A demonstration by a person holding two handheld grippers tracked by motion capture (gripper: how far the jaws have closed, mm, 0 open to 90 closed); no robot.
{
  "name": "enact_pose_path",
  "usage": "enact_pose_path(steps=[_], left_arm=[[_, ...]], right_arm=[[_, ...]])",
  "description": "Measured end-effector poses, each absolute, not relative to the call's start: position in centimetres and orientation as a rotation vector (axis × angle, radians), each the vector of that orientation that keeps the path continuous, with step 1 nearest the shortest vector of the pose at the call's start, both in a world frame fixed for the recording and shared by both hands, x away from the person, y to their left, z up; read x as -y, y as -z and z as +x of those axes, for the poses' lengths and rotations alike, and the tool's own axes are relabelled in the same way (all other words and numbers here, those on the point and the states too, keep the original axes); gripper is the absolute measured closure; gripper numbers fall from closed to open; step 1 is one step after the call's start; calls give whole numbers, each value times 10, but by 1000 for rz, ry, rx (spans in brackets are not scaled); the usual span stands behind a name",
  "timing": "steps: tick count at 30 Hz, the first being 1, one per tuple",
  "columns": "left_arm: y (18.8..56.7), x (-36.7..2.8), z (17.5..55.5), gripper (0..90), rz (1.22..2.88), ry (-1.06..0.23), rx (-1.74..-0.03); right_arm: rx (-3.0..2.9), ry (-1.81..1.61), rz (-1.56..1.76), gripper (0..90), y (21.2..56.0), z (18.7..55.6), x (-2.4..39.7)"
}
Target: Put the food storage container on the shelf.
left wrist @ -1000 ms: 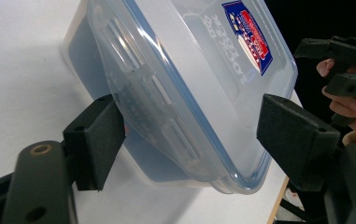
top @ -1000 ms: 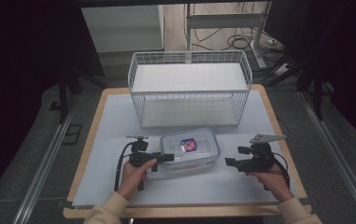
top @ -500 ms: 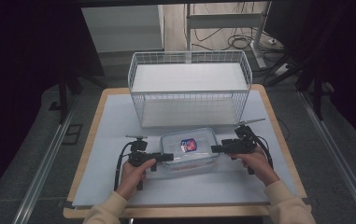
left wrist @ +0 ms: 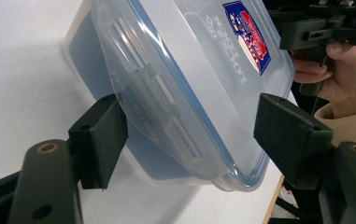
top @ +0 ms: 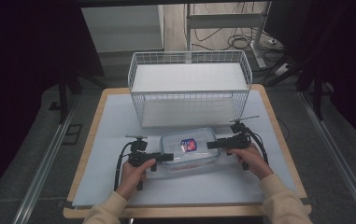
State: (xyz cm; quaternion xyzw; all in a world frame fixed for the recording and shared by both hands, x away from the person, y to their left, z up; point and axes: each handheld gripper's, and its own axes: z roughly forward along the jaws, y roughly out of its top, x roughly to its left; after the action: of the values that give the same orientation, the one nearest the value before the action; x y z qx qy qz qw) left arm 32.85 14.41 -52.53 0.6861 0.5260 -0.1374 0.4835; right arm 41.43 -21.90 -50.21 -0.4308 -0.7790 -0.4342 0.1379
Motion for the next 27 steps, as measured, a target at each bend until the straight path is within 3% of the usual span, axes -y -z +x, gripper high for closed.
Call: enact_pose_path(steps=[14, 27], left_arm=[[520, -142, 323, 284, 1713, 288, -1257], [517, -146, 310, 397, 1690, 243, -1200]], right_arm=[[2178, 1248, -1259, 368, 499, 409, 225], [2181, 1325, -1192, 466, 495, 392, 240]])
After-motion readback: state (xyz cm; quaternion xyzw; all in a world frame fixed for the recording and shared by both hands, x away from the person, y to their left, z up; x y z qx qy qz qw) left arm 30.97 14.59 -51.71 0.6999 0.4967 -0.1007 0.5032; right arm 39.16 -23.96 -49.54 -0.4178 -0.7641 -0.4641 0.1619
